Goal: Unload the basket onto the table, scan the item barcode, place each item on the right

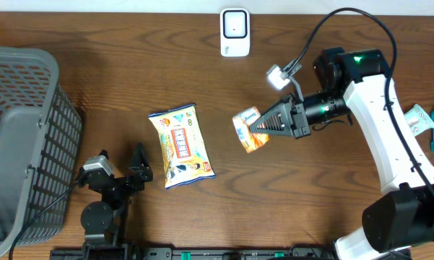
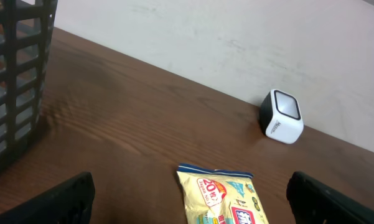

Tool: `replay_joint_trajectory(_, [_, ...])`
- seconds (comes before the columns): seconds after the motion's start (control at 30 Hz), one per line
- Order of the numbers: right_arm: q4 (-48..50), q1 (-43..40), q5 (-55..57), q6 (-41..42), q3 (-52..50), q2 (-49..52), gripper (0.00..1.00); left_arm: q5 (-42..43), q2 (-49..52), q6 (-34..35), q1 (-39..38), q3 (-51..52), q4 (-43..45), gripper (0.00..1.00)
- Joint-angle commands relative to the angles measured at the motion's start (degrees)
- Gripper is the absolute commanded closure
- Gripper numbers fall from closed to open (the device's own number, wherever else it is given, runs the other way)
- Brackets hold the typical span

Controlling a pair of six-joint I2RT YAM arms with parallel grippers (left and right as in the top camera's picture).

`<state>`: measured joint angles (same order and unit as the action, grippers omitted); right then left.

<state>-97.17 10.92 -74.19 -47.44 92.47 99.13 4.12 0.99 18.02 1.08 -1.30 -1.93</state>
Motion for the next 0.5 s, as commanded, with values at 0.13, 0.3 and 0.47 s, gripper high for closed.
replay_joint_trajectory(0.13, [4.1, 3.2, 21.5, 13.0, -0.4, -1.2, 0.98, 0.5, -0.3, -0.1, 0.2, 1.1, -1.7, 0.03])
replay_joint_trajectory(0.3, [10.3, 4.1, 42.3, 42.5, -0.4, -1.4, 0.98, 0.5, -0.3, -0.1, 0.2, 1.1, -1.7, 0.03])
replay_joint_trajectory(0.47, [8.2, 6.1, 72.2, 70.6, -0.4, -1.8, 0.98, 0.5, -0.3, -0.1, 0.2, 1.1, -1.7, 0.03])
